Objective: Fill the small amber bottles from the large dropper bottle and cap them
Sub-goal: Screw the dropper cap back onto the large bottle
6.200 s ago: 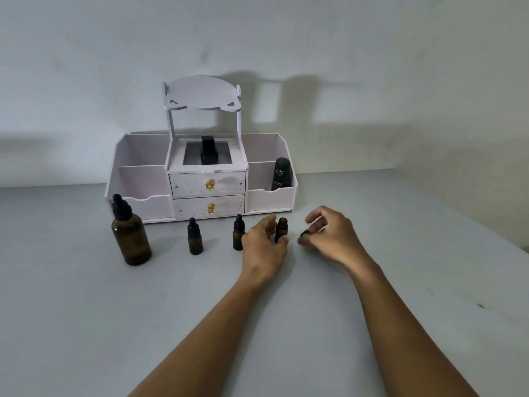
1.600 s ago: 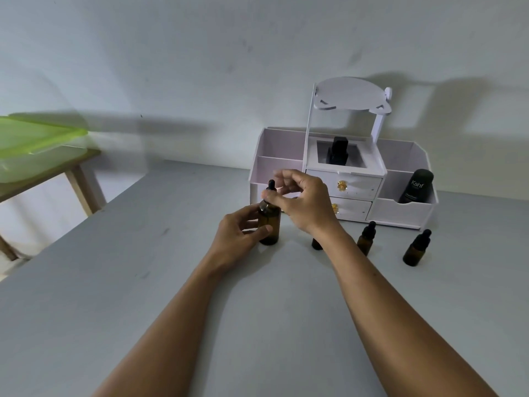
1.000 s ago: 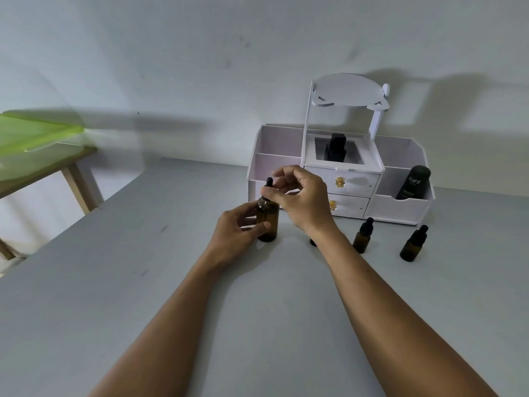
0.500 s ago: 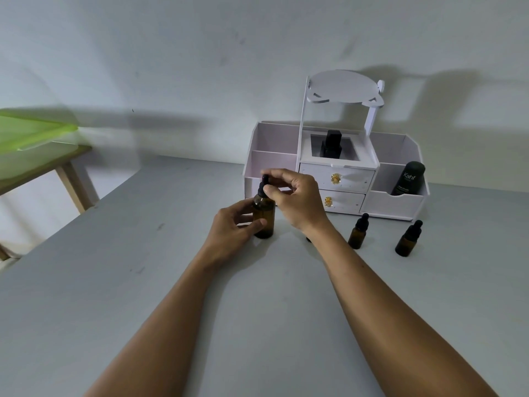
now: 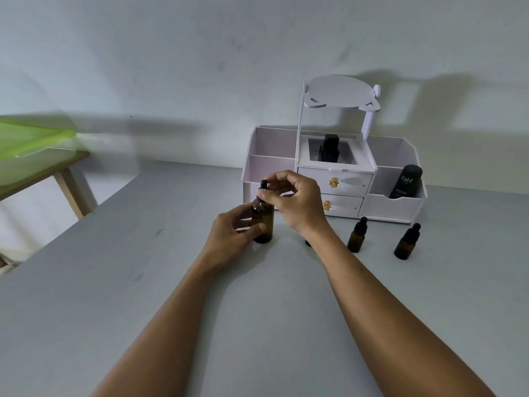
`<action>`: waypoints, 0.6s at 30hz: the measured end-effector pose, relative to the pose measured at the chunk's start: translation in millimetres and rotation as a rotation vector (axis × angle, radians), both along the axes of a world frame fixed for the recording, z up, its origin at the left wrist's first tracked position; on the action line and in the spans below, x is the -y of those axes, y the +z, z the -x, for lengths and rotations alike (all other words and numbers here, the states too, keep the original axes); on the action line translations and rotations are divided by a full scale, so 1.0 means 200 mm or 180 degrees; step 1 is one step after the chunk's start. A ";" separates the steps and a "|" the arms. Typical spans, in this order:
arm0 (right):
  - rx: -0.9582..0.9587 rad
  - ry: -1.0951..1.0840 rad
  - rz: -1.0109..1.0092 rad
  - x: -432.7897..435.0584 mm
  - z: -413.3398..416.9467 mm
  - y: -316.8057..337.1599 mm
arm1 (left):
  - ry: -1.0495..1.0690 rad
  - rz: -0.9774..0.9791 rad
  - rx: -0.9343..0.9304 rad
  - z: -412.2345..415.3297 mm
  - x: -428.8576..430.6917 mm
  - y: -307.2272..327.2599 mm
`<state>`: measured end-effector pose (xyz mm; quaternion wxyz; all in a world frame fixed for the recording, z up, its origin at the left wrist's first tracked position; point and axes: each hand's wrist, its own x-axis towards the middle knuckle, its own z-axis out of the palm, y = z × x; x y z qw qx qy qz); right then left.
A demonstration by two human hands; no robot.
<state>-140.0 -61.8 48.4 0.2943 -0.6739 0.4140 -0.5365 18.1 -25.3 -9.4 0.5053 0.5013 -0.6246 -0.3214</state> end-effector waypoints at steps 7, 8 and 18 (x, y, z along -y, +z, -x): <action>-0.0009 0.0113 -0.0083 0.01 -0.01 -0.02 | -0.0002 -0.0008 -0.0008 0.00 0.00 0.00; -0.0043 0.0077 -0.0057 0.01 -0.01 -0.02 | 0.0001 -0.0015 -0.0006 0.00 0.00 -0.01; 0.0000 0.0088 -0.0132 0.02 0.01 -0.02 | 0.0004 -0.0010 -0.0001 0.00 0.00 0.00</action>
